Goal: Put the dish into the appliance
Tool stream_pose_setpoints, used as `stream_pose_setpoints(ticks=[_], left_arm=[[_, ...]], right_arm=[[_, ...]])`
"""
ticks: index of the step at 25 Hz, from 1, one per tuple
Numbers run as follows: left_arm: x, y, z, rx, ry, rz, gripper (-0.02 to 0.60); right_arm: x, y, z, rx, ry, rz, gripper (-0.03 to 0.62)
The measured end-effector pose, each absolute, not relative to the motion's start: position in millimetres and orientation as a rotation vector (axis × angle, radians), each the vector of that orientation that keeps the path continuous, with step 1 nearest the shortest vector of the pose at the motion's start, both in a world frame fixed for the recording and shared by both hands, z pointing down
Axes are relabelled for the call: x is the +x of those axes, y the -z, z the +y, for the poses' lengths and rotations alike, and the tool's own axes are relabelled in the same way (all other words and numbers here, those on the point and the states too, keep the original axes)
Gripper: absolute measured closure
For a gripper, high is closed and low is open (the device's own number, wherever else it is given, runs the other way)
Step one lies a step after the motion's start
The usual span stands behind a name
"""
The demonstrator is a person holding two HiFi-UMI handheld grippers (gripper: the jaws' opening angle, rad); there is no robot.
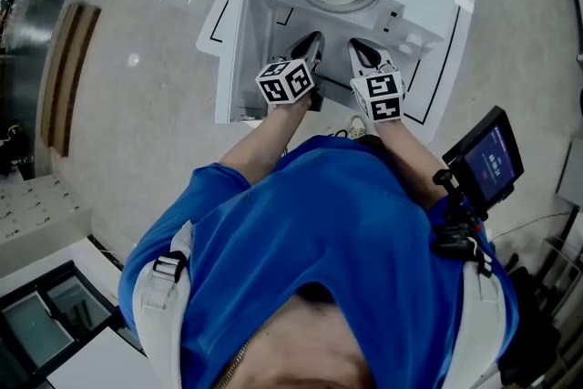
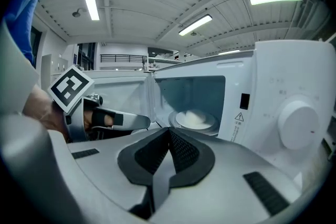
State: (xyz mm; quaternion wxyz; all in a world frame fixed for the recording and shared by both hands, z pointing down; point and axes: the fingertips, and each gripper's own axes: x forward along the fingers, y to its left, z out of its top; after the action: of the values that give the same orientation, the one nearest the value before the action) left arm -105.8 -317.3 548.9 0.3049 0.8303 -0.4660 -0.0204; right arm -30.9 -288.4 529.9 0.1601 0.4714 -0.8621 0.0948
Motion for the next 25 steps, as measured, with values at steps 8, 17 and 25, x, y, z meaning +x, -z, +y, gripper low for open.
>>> stream_pose_setpoints(ticks=[8,17,25], left_arm=[[-106.9,-519.4,-308.8,2.293,0.059,-1.207,0.561],[-99.8,-514.8,-311.4,2.315,0.055,-1.176,0.575],[-88.5,-513.0,-315.2,2.338,0.054,-1.143,0.575]], right_arm=[[-17.8,-514.2,-289.5,1.428,-0.301,-2.466,0.591],[-7.7,-507.3,-294.6,1.482,-0.303,-2.459,0.592],[-1.2,-504.3,-296.8,1.501,-0.288,-2.455,0.591]])
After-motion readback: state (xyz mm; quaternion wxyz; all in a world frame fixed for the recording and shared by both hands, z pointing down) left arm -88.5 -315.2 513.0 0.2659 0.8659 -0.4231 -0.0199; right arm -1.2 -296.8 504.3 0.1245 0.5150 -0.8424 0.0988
